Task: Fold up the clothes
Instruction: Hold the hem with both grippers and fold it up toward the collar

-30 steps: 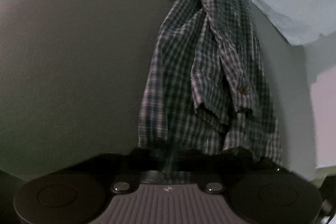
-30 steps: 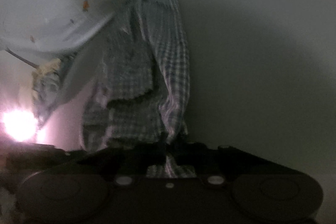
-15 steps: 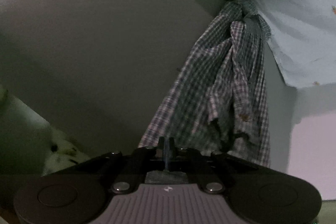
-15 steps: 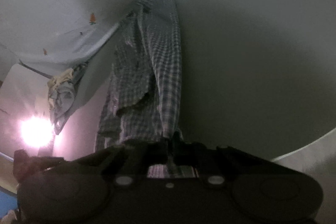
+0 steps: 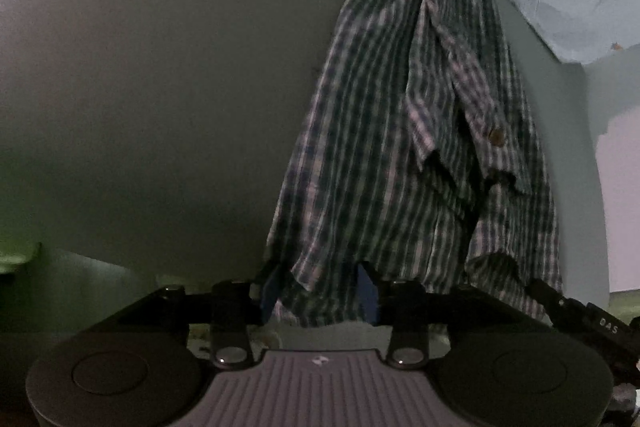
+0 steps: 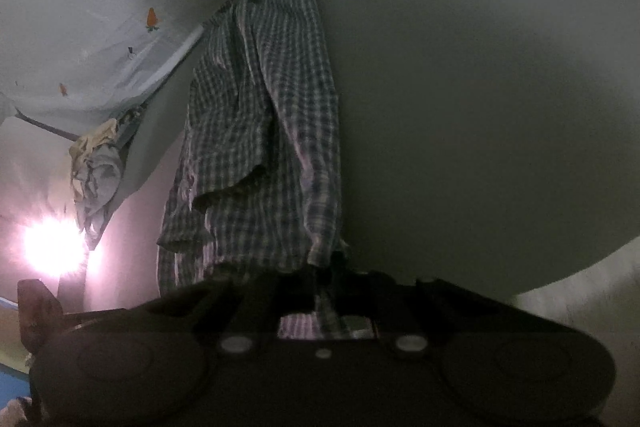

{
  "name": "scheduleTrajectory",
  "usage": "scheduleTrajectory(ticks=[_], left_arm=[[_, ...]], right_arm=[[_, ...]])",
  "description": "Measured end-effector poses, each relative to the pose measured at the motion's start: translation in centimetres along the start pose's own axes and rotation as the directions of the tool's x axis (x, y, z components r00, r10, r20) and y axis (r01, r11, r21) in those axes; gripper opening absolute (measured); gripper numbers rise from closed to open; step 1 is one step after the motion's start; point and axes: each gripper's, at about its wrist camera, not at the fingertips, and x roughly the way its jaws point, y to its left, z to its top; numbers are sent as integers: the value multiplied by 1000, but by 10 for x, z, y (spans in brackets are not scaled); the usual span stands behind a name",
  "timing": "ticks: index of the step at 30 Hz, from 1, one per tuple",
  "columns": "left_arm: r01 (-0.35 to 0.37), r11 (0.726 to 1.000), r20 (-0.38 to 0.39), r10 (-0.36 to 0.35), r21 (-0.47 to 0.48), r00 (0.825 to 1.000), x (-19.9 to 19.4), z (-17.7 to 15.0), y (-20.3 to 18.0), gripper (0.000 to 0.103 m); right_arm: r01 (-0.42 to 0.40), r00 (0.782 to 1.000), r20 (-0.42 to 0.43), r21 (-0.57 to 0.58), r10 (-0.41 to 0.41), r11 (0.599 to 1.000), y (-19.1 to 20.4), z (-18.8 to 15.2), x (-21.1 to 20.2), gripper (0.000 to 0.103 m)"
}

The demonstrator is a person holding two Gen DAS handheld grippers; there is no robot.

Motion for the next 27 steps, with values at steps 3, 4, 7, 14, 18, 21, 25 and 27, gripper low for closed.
scheduleTrajectory(ticks=[3, 4, 7, 14, 18, 21, 25, 27], left_arm=[[3, 1000, -33, -4, -25, 999, 8, -1, 1, 16], [13, 999, -33, -14, -33, 999, 8, -3, 3, 15], [24, 999, -9, -24, -37, 1000, 2, -9, 4, 3], [-29, 997, 39, 26, 74, 999, -23, -12, -13, 8], [-92, 977, 72, 80, 194, 994, -36, -11, -15, 18], [-120, 969, 87, 104, 214, 991, -38, -10, -12, 32], [-121, 971, 76, 107, 208, 991, -35, -8, -9, 40], [-80, 976, 69, 67, 203, 995, -37, -8, -6, 45]], right_arm=[[-2, 1000, -3, -6, 2, 1000, -2, -1, -1, 8], [-2, 1000, -3, -6, 2, 1000, -2, -1, -1, 8], [0, 1000, 0, -7, 0, 1000, -2, -1, -2, 8], [2, 1000, 19, -12, -2, 1000, -6, 0, -11, 8], [5, 1000, 26, -8, -5, 1000, -7, -1, -15, 8], [8, 1000, 23, -2, -8, 1000, -7, -2, -14, 8], [15, 1000, 19, 0, -15, 1000, -4, -2, -13, 8], [19, 1000, 19, -1, -19, 1000, -3, -1, -14, 8]])
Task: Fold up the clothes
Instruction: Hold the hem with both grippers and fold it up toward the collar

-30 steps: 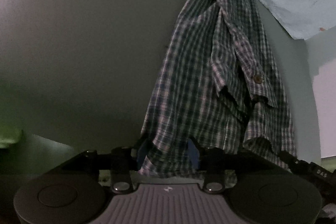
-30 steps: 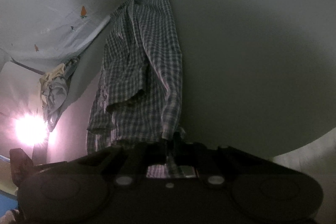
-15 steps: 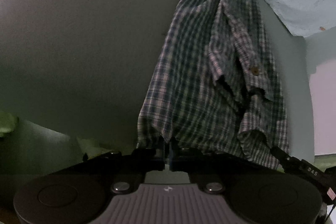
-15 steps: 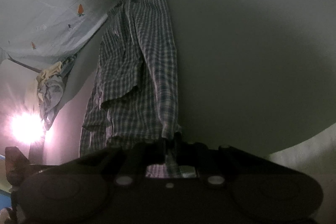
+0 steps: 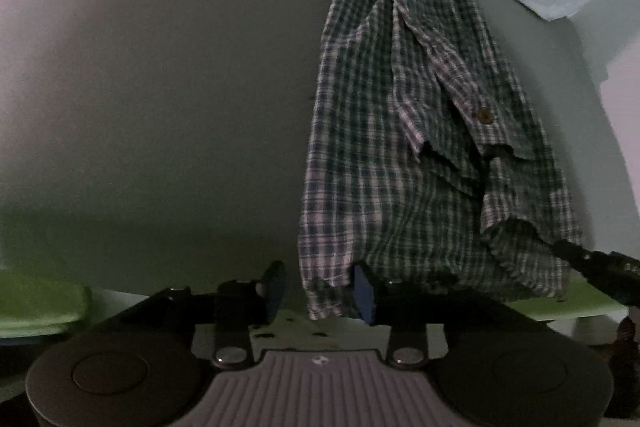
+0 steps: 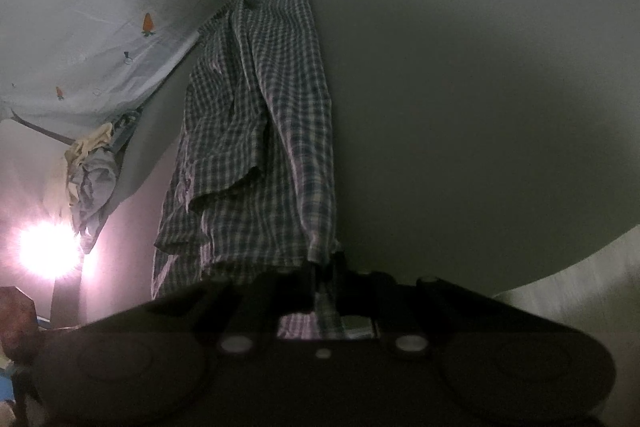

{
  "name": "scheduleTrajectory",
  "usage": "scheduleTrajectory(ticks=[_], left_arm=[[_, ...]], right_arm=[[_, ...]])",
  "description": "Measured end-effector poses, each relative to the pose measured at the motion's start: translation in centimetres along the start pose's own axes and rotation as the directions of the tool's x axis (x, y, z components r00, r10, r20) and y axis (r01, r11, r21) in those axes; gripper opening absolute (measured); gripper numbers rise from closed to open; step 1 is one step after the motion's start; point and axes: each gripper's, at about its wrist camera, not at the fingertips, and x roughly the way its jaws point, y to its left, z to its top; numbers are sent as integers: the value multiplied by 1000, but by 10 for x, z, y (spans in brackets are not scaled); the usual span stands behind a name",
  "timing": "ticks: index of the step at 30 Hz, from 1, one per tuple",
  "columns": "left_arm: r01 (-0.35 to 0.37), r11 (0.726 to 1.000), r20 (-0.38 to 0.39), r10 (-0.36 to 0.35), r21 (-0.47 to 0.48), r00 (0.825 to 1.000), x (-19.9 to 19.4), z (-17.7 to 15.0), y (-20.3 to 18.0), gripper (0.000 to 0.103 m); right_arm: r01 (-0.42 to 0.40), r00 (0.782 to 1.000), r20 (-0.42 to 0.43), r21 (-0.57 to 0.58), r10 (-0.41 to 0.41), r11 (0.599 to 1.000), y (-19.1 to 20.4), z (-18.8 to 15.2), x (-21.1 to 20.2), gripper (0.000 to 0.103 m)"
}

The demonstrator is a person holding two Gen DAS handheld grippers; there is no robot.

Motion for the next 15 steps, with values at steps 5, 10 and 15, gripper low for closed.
scheduleTrajectory(ticks=[5, 10, 15], left_arm=[[99, 993, 47, -97, -59, 994, -11, 2, 18, 59], [133, 986, 0, -134, -99, 991, 5, 9, 26, 60], [157, 976, -32, -164, -153, 986, 26, 13, 30, 61]], right_arm=[[7, 1000, -3, -2, -7, 1000, 0, 1, -1, 8], [17, 1000, -13, -5, -17, 1000, 0, 4, 1, 8], [23, 1000, -16, -6, -23, 1000, 1, 3, 0, 8]])
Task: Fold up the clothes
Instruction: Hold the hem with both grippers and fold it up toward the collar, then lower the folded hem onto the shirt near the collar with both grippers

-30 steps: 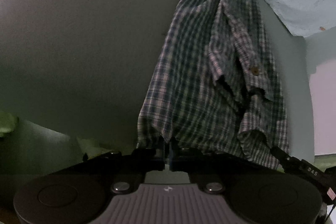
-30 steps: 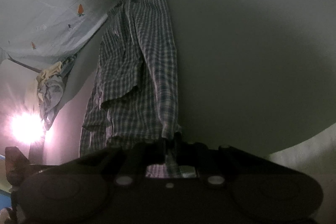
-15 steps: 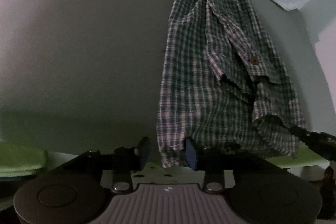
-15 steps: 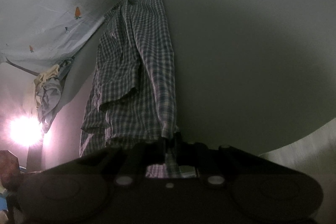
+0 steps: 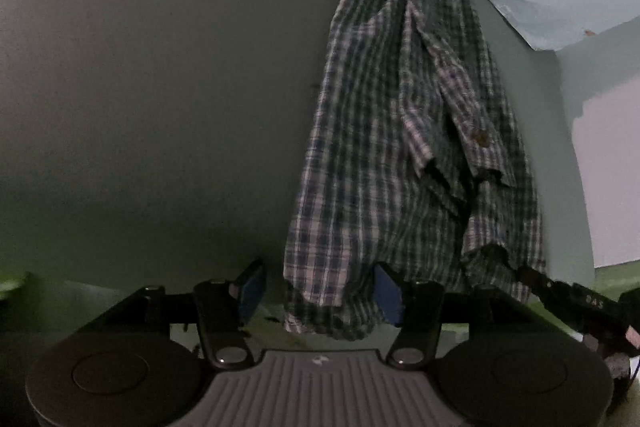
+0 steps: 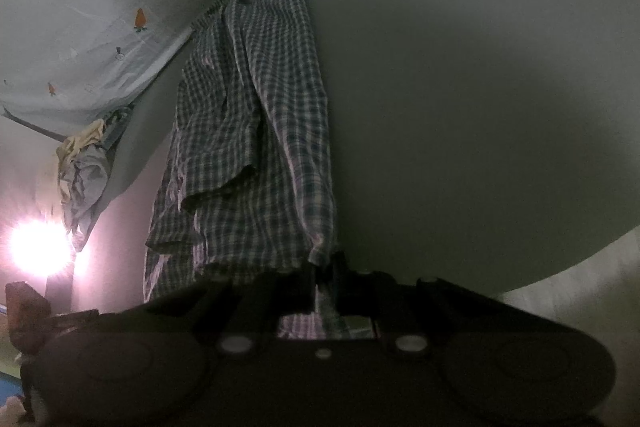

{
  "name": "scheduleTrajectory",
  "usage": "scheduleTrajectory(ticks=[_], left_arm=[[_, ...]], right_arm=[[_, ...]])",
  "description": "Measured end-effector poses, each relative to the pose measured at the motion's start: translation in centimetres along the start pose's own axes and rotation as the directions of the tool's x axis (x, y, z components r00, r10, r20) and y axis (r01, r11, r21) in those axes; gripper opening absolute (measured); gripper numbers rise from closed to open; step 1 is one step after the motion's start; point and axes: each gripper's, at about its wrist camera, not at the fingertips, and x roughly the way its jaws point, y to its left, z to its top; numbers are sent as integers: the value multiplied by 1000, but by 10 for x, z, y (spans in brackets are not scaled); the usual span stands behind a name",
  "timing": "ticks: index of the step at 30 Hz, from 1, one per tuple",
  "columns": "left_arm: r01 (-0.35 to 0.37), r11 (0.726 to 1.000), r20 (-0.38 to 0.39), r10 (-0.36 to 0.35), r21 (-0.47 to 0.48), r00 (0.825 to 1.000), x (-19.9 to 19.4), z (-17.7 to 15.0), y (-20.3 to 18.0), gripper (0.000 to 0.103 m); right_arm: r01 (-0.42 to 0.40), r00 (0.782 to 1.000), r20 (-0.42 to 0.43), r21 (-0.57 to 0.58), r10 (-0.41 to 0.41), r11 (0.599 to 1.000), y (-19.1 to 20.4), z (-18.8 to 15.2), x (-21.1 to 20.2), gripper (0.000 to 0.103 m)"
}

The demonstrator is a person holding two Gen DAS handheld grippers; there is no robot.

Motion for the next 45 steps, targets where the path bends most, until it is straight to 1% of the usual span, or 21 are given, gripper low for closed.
scheduleTrajectory(ticks=[4, 5, 6, 8, 10, 14, 16, 19, 23, 26, 27, 30, 32, 35, 36, 37, 38, 39, 41, 42, 45], left_arm=[[24, 998, -13, -25, -65, 1000, 2, 5, 8, 60], [14, 996, -17, -16, -86, 1000, 4, 5, 8, 53], [-17, 995, -34, 14, -95, 999, 7, 5, 6, 35], [-48, 993, -67, 40, -108, 997, 12, 3, 3, 12], [42, 984, -82, -57, -174, 995, 13, 2, 5, 4], [182, 938, -26, -198, -295, 980, 2, 6, 7, 3], [258, 899, 26, -266, -354, 964, -6, 11, 9, 3], [352, 841, 103, -341, -411, 934, -20, 24, 7, 3], [435, 774, 183, -397, -460, 899, -29, 49, -5, 3], [512, 721, 229, -461, -467, 858, -29, 80, -13, 3], [531, 712, 241, -476, -459, 846, -28, 94, -16, 3], [551, 722, 260, -486, -419, 834, -23, 148, -26, 3], [554, 724, 277, -480, -410, 832, -15, 186, -30, 3], [509, 762, 297, -417, -401, 859, 1, 242, -32, 6], [492, 774, 303, -395, -398, 867, 6, 260, -32, 16], [470, 789, 296, -375, -396, 878, 13, 276, -32, 22], [444, 803, 286, -352, -397, 891, 20, 290, -31, 32], [424, 819, 283, -332, -387, 900, 26, 301, -30, 34], [372, 863, 281, -284, -343, 917, 30, 314, -32, 42], [345, 883, 281, -259, -319, 924, 32, 320, -32, 49], [233, 946, 278, -167, -226, 946, 24, 314, -35, 58]], right_arm=[[-5, 1000, -6, 10, 5, 1000, -2, -1, 1, 8], [-7, 1000, -10, 13, 7, 1000, -3, -1, 2, 8], [-9, 1000, -14, 12, 9, 1000, -3, -1, 3, 8], [-17, 1000, -14, 4, 17, 1000, 0, 0, 3, 6], [-51, 999, -6, 6, 51, 999, 1, 1, 2, 5], [-156, 988, 28, 65, 155, 986, -2, 6, -10, 4], [-230, 973, 63, 139, 223, 963, -10, 11, -17, 4], [-305, 951, 115, 224, 286, 926, -20, 22, -26, 3], [-374, 926, 161, 281, 341, 884, -16, 50, -28, 3], [-407, 911, 192, 273, 365, 872, 1, 83, -22, 3], [-411, 908, 202, 265, 367, 872, 7, 97, -18, 3], [-419, 901, 234, 238, 367, 876, 25, 145, -1, 3], [-387, 913, 238, 243, 332, 890, 35, 179, 20, 3], [-324, 933, 253, 276, 257, 905, 44, 229, 56, 9], [-313, 935, 265, 298, 237, 902, 43, 243, 67, 20], [-303, 936, 277, 320, 217, 898, 43, 256, 78, 34], [-298, 935, 294, 336, 201, 894, 42, 267, 85, 41], [-299, 929, 319, 344, 189, 890, 41, 276, 88, 47], [-278, 924, 351, 334, 155, 901, 39, 284, 86, 47], [-248, 927, 353, 317, 129, 915, 40, 281, 82, 48], [-150, 938, 344, 261, 53, 954, 40, 270, 72, 50]])
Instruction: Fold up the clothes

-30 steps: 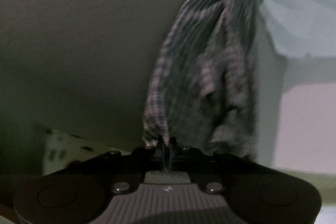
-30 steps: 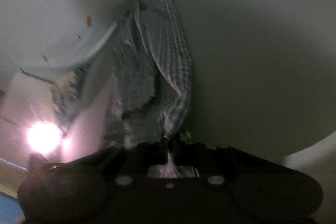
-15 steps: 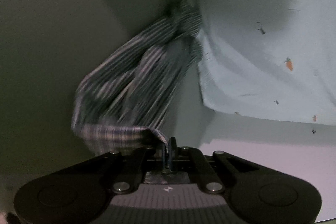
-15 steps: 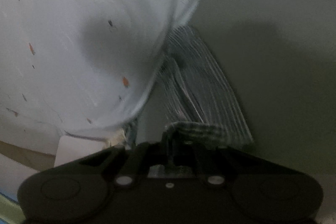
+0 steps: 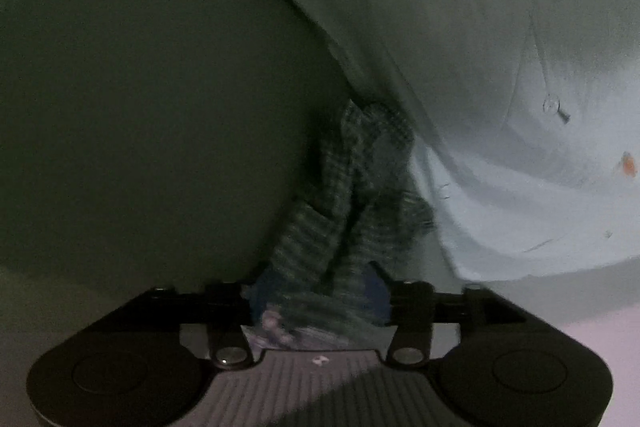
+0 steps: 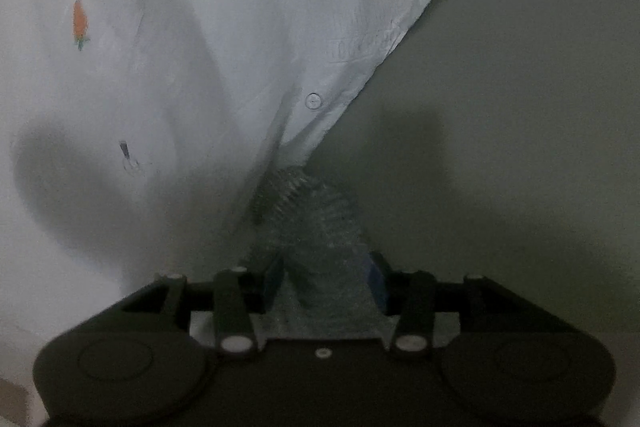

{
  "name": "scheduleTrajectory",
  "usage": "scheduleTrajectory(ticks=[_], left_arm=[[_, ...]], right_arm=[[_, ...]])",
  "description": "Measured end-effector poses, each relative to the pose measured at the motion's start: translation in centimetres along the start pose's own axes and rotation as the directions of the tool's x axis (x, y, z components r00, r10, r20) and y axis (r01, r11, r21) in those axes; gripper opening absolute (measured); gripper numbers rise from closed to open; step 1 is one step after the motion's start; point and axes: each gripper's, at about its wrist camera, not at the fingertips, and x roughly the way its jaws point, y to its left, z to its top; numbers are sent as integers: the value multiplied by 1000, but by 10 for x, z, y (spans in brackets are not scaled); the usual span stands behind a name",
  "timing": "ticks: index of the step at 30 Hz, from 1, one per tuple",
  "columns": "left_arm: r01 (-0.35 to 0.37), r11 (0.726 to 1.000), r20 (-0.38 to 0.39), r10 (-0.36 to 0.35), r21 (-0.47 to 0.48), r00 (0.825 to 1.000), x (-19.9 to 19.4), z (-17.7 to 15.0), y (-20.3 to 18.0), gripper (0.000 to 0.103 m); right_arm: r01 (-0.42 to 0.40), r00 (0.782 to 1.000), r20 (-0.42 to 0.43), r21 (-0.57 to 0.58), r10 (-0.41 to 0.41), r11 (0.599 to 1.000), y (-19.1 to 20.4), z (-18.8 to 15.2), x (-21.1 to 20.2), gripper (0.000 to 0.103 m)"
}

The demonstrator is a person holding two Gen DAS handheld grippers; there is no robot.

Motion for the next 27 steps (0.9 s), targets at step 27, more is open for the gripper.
scheduleTrajectory(ticks=[27], left_arm=[[-258, 859, 30, 273, 443, 962, 11, -116, -50, 69]], right_arm=[[3, 929, -286, -630, -235, 777, 21, -124, -28, 28]])
